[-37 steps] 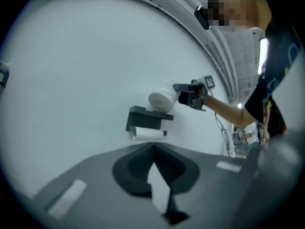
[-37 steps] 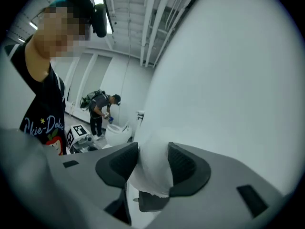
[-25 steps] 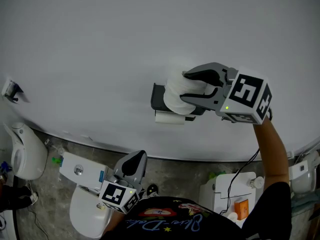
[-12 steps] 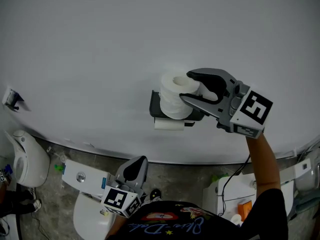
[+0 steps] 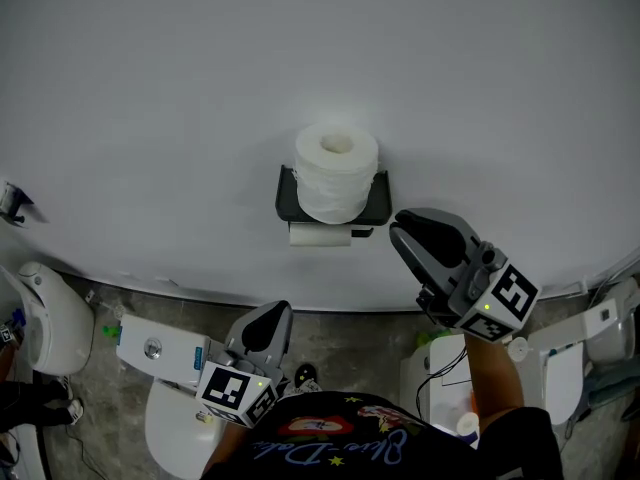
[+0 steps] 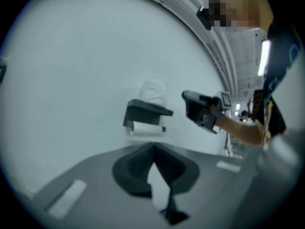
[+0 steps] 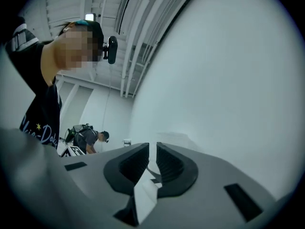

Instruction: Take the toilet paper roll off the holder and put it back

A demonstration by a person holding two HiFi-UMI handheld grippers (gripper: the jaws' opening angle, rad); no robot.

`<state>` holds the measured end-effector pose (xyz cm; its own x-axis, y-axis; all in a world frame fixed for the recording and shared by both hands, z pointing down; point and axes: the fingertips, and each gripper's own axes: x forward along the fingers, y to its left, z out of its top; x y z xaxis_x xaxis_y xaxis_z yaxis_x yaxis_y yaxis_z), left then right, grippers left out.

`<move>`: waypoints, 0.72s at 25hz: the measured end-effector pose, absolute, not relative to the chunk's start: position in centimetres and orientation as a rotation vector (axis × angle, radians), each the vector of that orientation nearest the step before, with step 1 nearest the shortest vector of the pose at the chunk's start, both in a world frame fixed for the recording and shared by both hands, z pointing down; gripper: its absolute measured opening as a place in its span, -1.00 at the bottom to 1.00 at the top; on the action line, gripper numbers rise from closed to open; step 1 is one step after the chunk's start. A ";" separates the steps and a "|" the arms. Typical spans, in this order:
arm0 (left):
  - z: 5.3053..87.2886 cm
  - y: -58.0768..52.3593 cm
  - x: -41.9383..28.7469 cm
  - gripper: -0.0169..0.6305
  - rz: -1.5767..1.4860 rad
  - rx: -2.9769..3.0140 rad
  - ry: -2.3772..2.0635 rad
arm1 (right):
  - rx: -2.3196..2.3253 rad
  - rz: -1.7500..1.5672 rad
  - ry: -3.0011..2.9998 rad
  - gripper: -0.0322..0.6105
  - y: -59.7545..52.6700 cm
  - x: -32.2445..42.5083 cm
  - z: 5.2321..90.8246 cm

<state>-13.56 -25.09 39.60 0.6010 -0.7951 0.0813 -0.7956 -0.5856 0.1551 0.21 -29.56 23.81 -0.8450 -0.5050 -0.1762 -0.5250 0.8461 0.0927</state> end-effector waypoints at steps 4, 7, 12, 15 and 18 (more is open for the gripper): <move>39.8 -24.9 -12.7 -0.96 0.016 2.662 -1.306 | -0.867 0.108 2.867 -0.80 -28.5 0.3 27.4; 39.9 -24.8 -12.1 -0.95 0.024 2.669 -1.284 | -0.884 0.003 2.840 -0.82 -27.3 0.0 29.6; 40.0 -24.6 -11.7 -0.95 0.027 2.671 -1.267 | -0.940 -0.121 2.816 -0.85 -26.2 0.3 33.2; 40.1 -24.5 -11.4 -0.95 0.032 2.672 -1.264 | -0.992 -0.137 2.848 -0.85 -25.7 0.7 35.2; 40.1 -24.3 -11.1 -0.96 0.034 2.675 -1.255 | -1.009 -0.160 2.846 -0.85 -25.5 1.0 35.8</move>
<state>-11.05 -24.33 40.12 0.6422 -0.7601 0.0993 -0.7643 -0.6251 0.1583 0.95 -25.52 35.79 -0.7712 -0.6320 -0.0757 -0.6196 0.7726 -0.1384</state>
